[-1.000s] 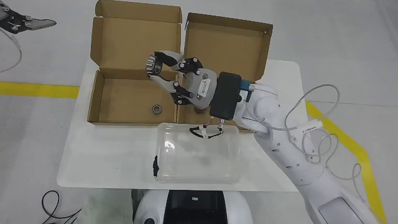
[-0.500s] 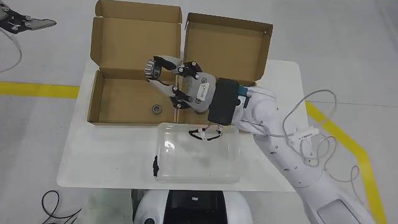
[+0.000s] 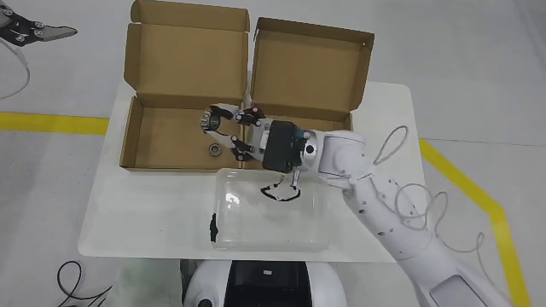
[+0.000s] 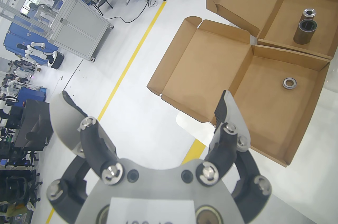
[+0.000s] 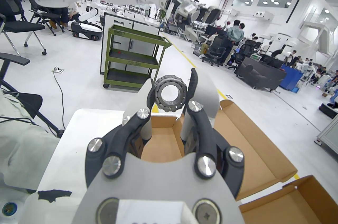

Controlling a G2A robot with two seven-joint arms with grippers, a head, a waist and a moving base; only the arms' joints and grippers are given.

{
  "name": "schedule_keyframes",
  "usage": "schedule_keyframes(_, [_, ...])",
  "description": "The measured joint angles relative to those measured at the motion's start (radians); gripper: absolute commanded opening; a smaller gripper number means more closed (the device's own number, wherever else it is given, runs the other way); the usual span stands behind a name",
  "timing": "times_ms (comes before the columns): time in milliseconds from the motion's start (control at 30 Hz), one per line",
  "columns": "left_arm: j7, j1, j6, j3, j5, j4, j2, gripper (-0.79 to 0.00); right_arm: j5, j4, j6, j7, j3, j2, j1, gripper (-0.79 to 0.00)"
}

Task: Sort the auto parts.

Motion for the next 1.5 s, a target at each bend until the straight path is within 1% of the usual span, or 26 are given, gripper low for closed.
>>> schedule_keyframes(233, [0.0, 0.0, 0.0, 0.0, 0.0, 0.0, 0.0, 0.0, 0.001, 0.137, 0.024, 0.028, -0.064, -0.023, 0.015, -0.785])
schedule_keyframes(367, [0.0, 0.0, 0.0, 0.0, 0.0, 0.0, 0.0, 0.0, 0.004, 0.216, 0.04, 0.065, -0.108, -0.043, 0.048, -0.785])
schedule_keyframes(567, [0.0, 0.0, 0.0, 0.0, 0.0, 0.0, 0.0, 0.0, 0.015, 0.345, 0.042, 0.124, -0.187, -0.088, 0.121, -0.785])
schedule_keyframes(867, [0.0, 0.0, 0.0, 0.0, 0.0, 0.0, 0.0, 0.0, 0.086, 0.558, 0.051, 0.191, -0.275, -0.172, 0.23, -0.785])
schedule_keyframes(1100, [0.0, 0.0, 0.0, 0.0, 0.0, 0.0, 0.0, 0.0, 0.143, 0.716, 0.064, 0.242, -0.33, -0.249, 0.305, -0.785])
schedule_keyframes(1300, [0.0, 0.0, 0.0, 0.0, 0.0, 0.0, 0.0, 0.0, 0.172, 0.855, 0.073, 0.266, -0.364, -0.312, 0.35, -0.785])
schedule_keyframes(1500, [0.0, 0.0, 0.0, 0.0, 0.0, 0.0, 0.0, 0.0, 0.176, 0.961, 0.078, 0.265, -0.386, -0.362, 0.375, -0.785])
